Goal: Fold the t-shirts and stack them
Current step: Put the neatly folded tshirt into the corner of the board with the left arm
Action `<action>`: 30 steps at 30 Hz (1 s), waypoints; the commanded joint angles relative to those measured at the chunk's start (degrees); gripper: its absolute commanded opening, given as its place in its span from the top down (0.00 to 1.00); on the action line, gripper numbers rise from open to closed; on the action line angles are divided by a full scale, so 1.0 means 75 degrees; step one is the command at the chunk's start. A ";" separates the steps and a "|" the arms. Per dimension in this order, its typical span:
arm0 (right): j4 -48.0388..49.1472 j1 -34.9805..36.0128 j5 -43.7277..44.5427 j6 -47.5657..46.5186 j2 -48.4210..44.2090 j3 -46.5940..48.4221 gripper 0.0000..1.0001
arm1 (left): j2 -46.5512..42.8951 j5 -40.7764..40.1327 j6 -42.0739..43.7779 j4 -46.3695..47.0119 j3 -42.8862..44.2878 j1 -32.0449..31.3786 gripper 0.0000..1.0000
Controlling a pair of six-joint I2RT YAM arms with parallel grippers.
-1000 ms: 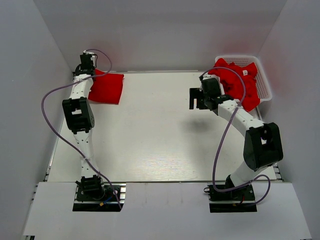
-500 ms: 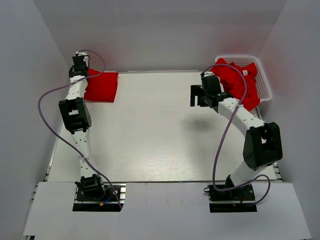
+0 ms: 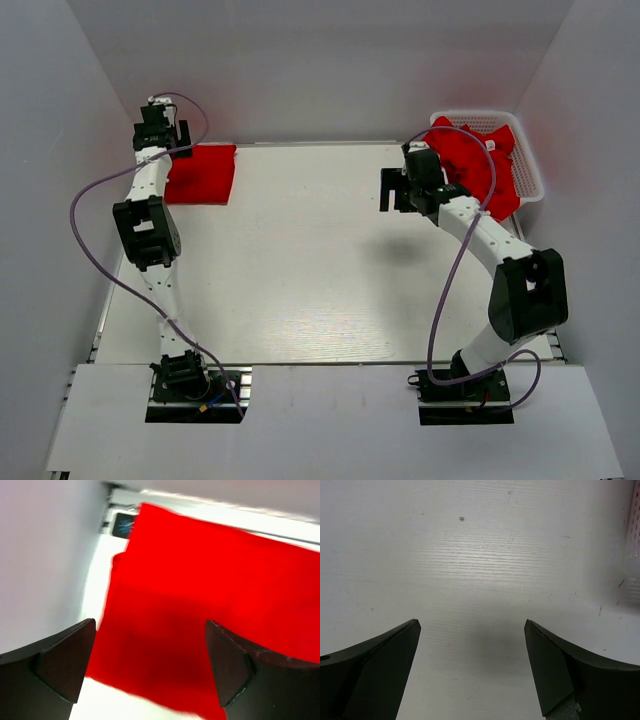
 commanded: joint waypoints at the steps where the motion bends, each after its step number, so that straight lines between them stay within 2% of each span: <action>1: 0.0300 -0.0031 -0.0275 0.0247 -0.0883 -0.0399 0.10 | -0.1743 0.1107 -0.0675 -0.0535 -0.0424 -0.0266 0.00; 3: 0.0406 -0.0031 -0.0310 0.0410 -0.1095 -0.0634 0.10 | -0.2329 0.1739 -0.1270 -0.0606 -0.1103 -0.0383 0.00; 4: 0.0441 -0.0019 -0.0357 0.0446 -0.1432 -0.1053 0.10 | -0.2681 0.1905 -0.1460 -0.0421 -0.2139 -0.0454 0.00; 5: 0.0581 -0.0019 -0.0462 0.0470 -0.1552 -0.1185 0.10 | -0.3496 0.2046 -0.1624 0.0080 -0.2765 -0.0536 0.00; 8: 0.0780 -0.0019 -0.0498 0.0563 -0.2091 -0.1912 0.10 | -0.4777 0.2211 -0.2199 0.0845 -0.5109 -0.1132 0.00; 9: 0.0804 -0.0008 -0.0498 0.0622 -0.2301 -0.2180 0.10 | -0.5582 0.2072 -0.2432 0.1183 -0.6078 -0.1552 0.00; 12: 0.0922 -0.0019 -0.0801 0.0704 -0.2781 -0.2802 0.10 | -0.6688 0.1499 -0.2936 0.1385 -0.7361 -0.2210 0.00; 13: 0.0980 -0.0019 -0.0861 0.0797 -0.2865 -0.2919 0.10 | -0.7400 0.1334 -0.3055 0.1386 -0.8177 -0.2595 0.00; 15: 0.1260 -0.0007 -0.1187 0.0821 -0.3249 -0.3411 0.10 | -0.8071 0.0935 -0.3371 0.1212 -0.9210 -0.2949 0.00; 18: 0.1718 -0.0019 -0.1596 0.0904 -0.3707 -0.4045 0.10 | -0.9244 0.0758 -0.3513 0.0744 -1.0034 -0.3453 0.00; 21: 0.2080 -0.0019 -0.1868 0.0950 -0.4001 -0.4501 0.10 | -0.9935 -0.0096 -0.3759 0.0274 -1.0107 -0.3875 0.00; 30: 0.2257 -0.0019 -0.2033 0.0892 -0.4201 -0.4946 0.10 | -0.9891 -0.0918 -0.3911 -0.0173 -1.0130 -0.4426 0.00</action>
